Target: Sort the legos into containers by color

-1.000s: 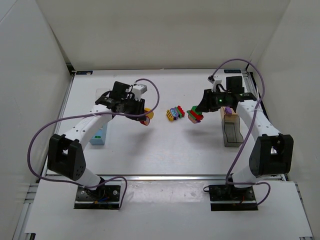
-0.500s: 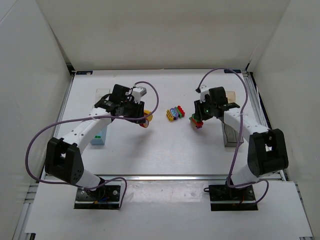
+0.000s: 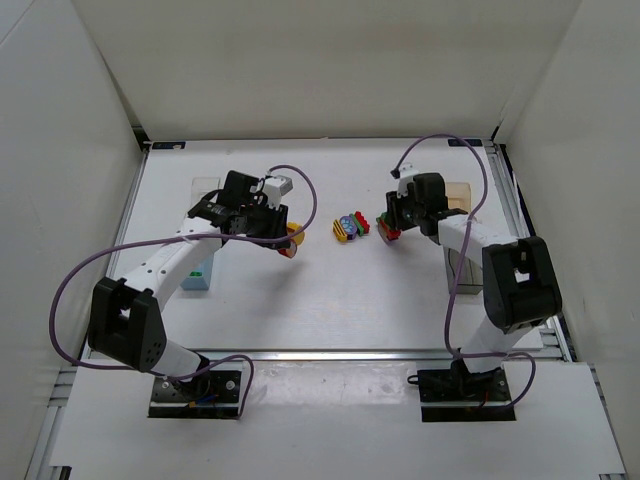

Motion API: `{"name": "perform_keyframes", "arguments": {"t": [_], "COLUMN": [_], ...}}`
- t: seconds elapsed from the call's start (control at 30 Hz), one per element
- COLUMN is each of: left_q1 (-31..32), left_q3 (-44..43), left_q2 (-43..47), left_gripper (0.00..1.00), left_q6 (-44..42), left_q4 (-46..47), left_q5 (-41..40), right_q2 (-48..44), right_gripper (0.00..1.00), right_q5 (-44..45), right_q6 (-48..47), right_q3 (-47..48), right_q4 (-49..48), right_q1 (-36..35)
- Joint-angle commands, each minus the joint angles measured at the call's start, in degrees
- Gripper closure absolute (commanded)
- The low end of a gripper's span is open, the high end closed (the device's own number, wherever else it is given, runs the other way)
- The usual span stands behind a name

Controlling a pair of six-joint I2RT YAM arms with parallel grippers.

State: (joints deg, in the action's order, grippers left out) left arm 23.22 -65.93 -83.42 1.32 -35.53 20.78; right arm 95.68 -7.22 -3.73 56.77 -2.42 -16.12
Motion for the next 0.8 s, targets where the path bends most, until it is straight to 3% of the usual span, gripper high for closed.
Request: {"name": "perform_keyframes", "arguments": {"t": [0.0, 0.27, 0.4, 0.57, 0.6, 0.77], "left_q1": [0.0, 0.0, 0.0, 0.0, -0.7, -3.9], "left_q3": [0.5, 1.3, 1.7, 1.6, 2.5, 4.9], "left_q2": [3.6, 3.4, 3.0, 3.8, 4.2, 5.0], "left_gripper": [0.90, 0.90, 0.90, 0.90, 0.90, 0.89], "left_q6": [-0.7, -1.0, -0.7, -1.1, -1.1, 1.2], "left_q4": [0.6, 1.5, 2.0, 2.5, 4.1, 10.8], "left_q5": [1.5, 3.4, 3.9, 7.8, 10.1, 38.7], "right_q2": [1.1, -1.8, -6.1, -12.2, -12.4, -11.2], "right_gripper": [0.86, 0.44, 0.35, 0.32, 0.33, 0.33], "right_q5": [0.7, -1.4, -3.2, -13.1, -15.4, -44.9], "right_q6": [-1.7, -3.1, -3.2, -4.2, -4.1, -11.2], "right_q3": [2.9, 2.2, 1.8, 3.6, 6.1, 15.6], "right_q4": [-4.6, -2.2, 0.1, 4.9, 6.4, 20.9], "right_q1": [0.4, 0.4, 0.9, 1.3, 1.4, 3.0]}}
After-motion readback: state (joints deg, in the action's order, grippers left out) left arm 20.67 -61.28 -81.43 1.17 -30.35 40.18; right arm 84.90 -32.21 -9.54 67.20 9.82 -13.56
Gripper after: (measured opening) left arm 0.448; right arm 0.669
